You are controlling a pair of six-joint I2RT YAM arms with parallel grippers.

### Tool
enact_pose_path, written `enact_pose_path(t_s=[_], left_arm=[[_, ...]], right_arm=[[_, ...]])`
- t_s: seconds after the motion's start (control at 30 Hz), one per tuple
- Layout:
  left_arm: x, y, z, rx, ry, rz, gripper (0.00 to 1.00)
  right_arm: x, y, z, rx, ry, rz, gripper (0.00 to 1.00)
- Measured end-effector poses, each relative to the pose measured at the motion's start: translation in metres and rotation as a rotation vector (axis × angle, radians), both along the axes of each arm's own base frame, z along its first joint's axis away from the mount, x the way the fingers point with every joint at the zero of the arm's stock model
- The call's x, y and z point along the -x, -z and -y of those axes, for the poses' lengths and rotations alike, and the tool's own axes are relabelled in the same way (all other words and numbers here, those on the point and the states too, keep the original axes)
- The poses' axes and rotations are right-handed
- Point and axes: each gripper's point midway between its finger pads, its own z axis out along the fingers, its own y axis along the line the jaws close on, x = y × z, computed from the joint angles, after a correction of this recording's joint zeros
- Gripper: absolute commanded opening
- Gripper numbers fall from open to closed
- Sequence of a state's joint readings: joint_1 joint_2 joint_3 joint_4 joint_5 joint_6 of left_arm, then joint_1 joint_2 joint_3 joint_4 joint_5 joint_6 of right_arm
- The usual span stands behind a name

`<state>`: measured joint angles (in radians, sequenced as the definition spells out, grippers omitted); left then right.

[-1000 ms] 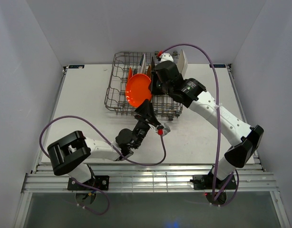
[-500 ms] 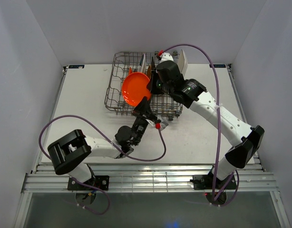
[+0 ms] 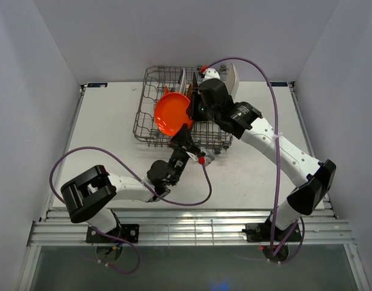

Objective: Load the plates into the dish rack
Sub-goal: Insert the plate into the dish rack.

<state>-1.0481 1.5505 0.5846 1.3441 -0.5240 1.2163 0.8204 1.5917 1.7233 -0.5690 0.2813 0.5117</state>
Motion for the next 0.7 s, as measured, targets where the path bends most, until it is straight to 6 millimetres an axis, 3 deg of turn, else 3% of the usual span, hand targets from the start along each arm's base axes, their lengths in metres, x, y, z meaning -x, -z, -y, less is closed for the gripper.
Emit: enact_pose_path(t_s=[0.27, 0.37, 0.53, 0.6, 0.67, 0.7], left_arm=[[-0.004, 0.004, -0.004, 0.014, -0.002, -0.025, 0.0], [-0.005, 0.004, -0.005, 0.024, -0.005, -0.028, 0.0], [-0.008, 0.005, -0.008, 0.039, -0.011, -0.037, 0.0], [-0.009, 0.006, -0.01, 0.045, -0.015, -0.043, 0.0], [-0.01, 0.008, -0.014, 0.05, -0.02, -0.05, 0.0], [-0.011, 0.01, -0.016, 0.054, -0.023, -0.055, 0.0]], right_arm=[[-0.001, 0.009, 0.003, 0.022, 0.012, -0.008, 0.39], [0.0, 0.01, 0.005, 0.025, 0.01, -0.003, 0.55], [0.003, 0.008, 0.012, 0.029, 0.015, 0.012, 0.58], [0.004, 0.004, 0.013, 0.02, 0.018, 0.019, 0.71], [0.005, 0.0, 0.014, 0.008, 0.016, 0.036, 0.72], [0.006, -0.001, 0.015, 0.0, 0.014, 0.044, 0.78]])
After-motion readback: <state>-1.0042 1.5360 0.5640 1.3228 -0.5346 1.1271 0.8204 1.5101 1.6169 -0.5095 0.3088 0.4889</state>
